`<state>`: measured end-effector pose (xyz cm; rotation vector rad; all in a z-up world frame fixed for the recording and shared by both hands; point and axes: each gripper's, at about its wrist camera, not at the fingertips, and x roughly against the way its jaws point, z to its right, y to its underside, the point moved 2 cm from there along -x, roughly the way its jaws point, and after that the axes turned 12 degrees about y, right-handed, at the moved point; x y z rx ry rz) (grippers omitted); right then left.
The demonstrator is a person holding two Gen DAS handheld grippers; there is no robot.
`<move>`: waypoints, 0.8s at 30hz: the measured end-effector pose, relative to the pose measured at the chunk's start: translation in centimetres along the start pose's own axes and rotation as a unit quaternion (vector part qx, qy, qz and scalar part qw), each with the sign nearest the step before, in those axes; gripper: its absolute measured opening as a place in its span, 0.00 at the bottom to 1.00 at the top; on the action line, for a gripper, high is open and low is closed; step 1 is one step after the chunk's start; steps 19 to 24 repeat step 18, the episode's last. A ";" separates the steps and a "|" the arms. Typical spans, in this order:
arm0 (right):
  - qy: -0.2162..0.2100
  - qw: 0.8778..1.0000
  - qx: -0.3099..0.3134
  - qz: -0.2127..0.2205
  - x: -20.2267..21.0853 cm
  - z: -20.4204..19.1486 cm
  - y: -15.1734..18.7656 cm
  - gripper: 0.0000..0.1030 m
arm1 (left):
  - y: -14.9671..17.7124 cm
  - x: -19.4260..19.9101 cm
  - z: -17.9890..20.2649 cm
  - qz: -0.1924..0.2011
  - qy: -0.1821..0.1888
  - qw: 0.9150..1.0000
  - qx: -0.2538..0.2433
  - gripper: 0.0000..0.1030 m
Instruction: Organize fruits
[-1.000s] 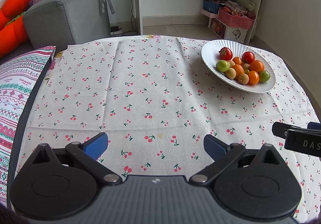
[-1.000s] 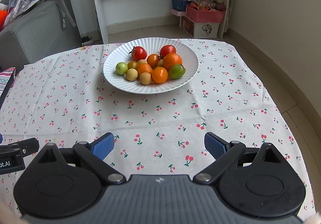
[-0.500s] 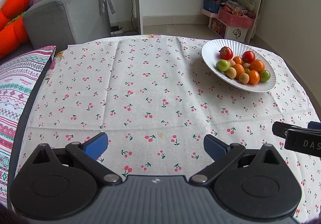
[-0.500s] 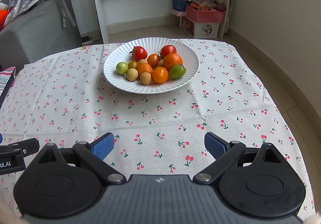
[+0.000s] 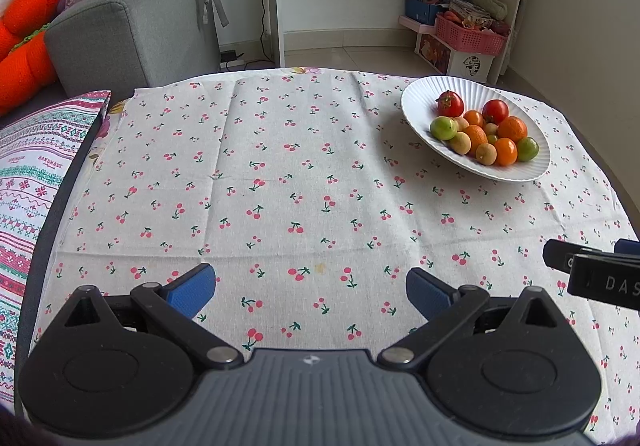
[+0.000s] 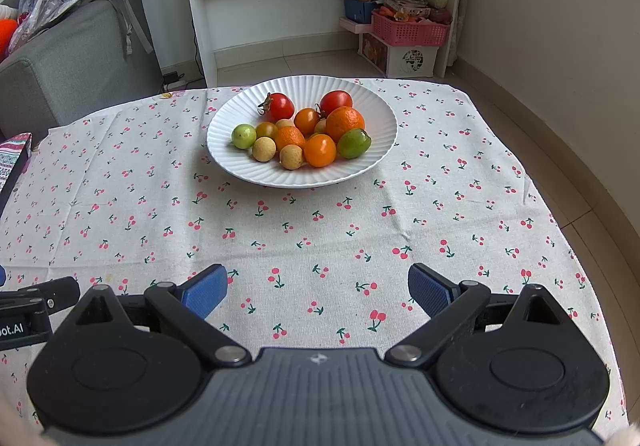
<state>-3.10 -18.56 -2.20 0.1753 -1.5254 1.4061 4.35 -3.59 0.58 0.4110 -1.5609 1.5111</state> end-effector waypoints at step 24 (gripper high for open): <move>0.000 1.000 0.005 0.003 0.1 -0.1 -0.2 0.94 | 0.4 -0.4 0.2 -0.009 0.001 1.000 -0.005 0.91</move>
